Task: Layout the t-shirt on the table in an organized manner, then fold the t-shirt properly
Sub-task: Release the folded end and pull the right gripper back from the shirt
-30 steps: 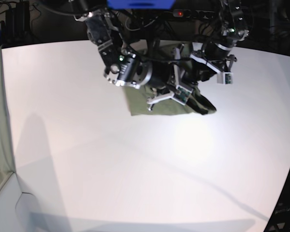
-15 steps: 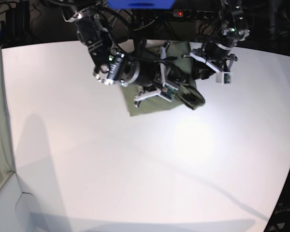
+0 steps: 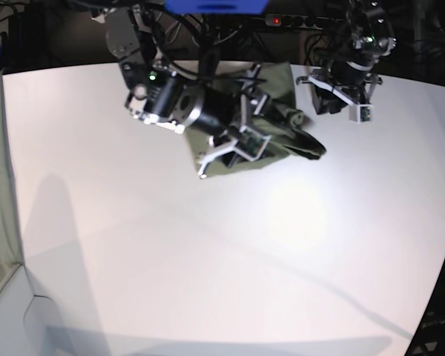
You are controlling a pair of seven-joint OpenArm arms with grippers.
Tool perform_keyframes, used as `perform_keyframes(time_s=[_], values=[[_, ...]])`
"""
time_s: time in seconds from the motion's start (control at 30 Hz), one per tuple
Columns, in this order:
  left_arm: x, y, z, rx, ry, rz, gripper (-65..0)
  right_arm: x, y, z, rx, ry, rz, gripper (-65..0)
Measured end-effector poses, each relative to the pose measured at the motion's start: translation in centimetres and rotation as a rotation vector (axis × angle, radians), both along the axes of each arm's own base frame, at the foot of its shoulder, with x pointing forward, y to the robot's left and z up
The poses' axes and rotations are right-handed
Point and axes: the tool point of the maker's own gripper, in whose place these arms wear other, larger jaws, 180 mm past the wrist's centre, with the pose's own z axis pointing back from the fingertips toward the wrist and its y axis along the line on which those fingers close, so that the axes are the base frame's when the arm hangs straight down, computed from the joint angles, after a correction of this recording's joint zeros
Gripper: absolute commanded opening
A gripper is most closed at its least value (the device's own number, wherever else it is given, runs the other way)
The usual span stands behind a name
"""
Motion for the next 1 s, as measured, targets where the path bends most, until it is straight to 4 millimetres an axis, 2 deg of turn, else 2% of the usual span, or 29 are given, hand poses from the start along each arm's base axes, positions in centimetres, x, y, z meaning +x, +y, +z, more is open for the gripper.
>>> perform_keyframes(time_s=[0.07,0.27,0.3,0.37,0.47,0.57,0.7,0.8,0.9,1.0], values=[[0.0,0.0,0.0,-0.001,-0.001,0.002,-47.9,1.7,-2.6,-0.8,-0.048,0.002,-0.081,-34.5],[0.0,0.1,0.0,0.001,-0.001,0.001,-47.9,4.3,-8.5,-3.9,-0.090,0.088,-0.263,-34.5],[0.1,0.1,0.0,0.002,-0.002,0.001,-47.9,4.8,-9.4,-4.4,-0.106,0.097,-0.286,-34.5],[0.0,0.0,0.0,0.001,0.001,0.001,-47.9,5.3,-9.9,-4.8,-0.103,0.111,-0.303,-34.5],[0.1,0.0,0.0,0.000,-0.001,0.000,-47.8,4.0,-9.7,-5.9,-0.096,0.143,-0.296,-34.6],[0.2,0.0,0.0,0.001,0.001,0.000,-47.8,1.2,-9.5,-7.1,-0.112,0.196,-0.289,-34.6],[0.2,0.0,0.0,0.000,0.000,-0.001,-47.8,-0.8,-6.5,-6.6,-0.088,0.193,-0.199,-34.6],[0.2,0.0,0.1,0.001,0.000,-0.001,-47.8,-2.4,-5.8,-7.3,-0.099,0.219,-0.157,-34.6],[0.2,0.2,0.1,0.004,0.000,-0.003,-47.8,-5.1,-4.5,-8.5,-0.150,0.248,-0.063,-34.6],[0.2,0.6,0.1,0.015,0.004,-0.013,-47.8,-6.8,-3.2,-8.2,-0.174,0.217,0.050,-34.6]])
